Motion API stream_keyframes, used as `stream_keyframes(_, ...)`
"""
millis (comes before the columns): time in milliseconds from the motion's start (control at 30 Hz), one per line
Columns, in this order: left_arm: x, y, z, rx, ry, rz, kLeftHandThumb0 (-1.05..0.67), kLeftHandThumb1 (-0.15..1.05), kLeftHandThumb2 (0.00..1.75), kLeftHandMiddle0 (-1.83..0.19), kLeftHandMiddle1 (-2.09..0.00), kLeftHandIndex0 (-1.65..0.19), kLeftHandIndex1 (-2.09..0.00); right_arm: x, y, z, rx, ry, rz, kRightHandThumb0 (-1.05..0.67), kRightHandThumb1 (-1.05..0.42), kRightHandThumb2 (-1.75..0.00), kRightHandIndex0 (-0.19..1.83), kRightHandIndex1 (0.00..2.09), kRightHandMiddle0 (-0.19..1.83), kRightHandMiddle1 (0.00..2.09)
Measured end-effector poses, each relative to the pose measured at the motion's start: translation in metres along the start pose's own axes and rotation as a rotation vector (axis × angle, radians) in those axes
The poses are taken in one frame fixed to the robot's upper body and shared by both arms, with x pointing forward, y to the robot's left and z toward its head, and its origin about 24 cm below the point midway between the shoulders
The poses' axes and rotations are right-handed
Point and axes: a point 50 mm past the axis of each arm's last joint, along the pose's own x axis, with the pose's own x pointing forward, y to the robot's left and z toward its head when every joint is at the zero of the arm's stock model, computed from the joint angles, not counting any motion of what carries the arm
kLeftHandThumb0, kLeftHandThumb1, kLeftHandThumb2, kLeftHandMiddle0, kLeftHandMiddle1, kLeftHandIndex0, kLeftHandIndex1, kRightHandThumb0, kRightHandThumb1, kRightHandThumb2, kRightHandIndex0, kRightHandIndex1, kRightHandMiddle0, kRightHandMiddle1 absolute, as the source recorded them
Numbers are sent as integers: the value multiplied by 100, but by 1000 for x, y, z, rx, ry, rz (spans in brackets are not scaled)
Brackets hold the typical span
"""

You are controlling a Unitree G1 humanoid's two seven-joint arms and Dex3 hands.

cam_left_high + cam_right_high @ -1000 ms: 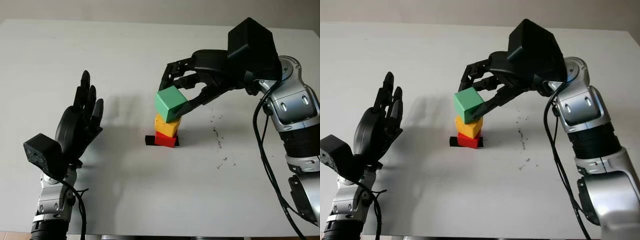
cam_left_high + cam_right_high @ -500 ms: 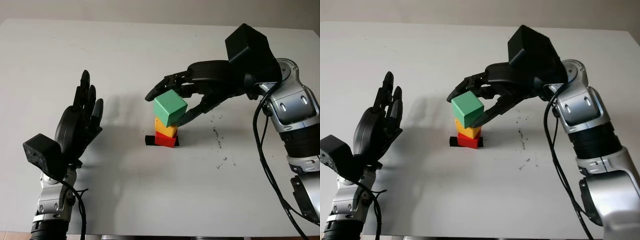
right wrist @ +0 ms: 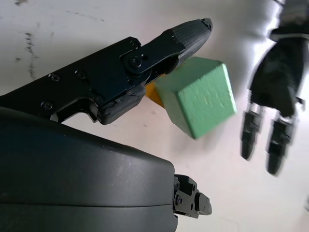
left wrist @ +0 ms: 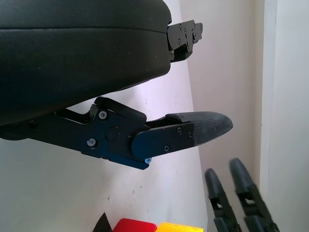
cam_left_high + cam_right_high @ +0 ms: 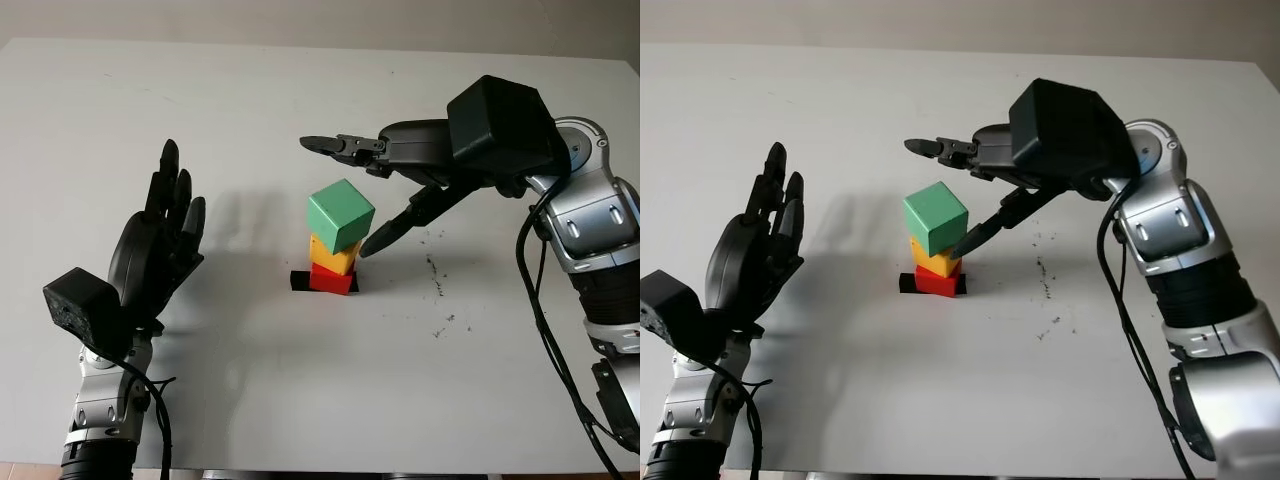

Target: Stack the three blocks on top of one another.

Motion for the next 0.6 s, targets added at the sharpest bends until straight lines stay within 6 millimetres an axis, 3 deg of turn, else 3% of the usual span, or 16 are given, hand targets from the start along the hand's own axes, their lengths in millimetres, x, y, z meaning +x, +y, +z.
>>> stream_keyframes(167, 0, 1, 0, -2, -3, 1, -66, 105, 56, 19, 0, 19, 0, -23, -8, -5, 74, -131, -135, -103, -99, -11, -19, 0, -19, 0)
stream_keyframes(333, -1, 2, 0, -9, -5, 5, -65, 105, 56, 19, 0, 19, 0, -38, -4, -23, 165, -239, -286, -97, -105, -65, -19, 0, -19, 0)
stream_keyframes(467, -1, 2, 1, -9, -8, 1, -65, 105, 57, 19, 0, 19, 0, -38, 13, -46, 307, -251, -397, -89, -105, -74, -19, 0, -19, 0)
stream_keyframes(600, -1, 1, 0, -11, -8, -2, -64, 105, 57, 19, 0, 19, 0, -28, 44, -66, 465, -246, -530, -87, -105, -77, -19, 0, -19, 0)
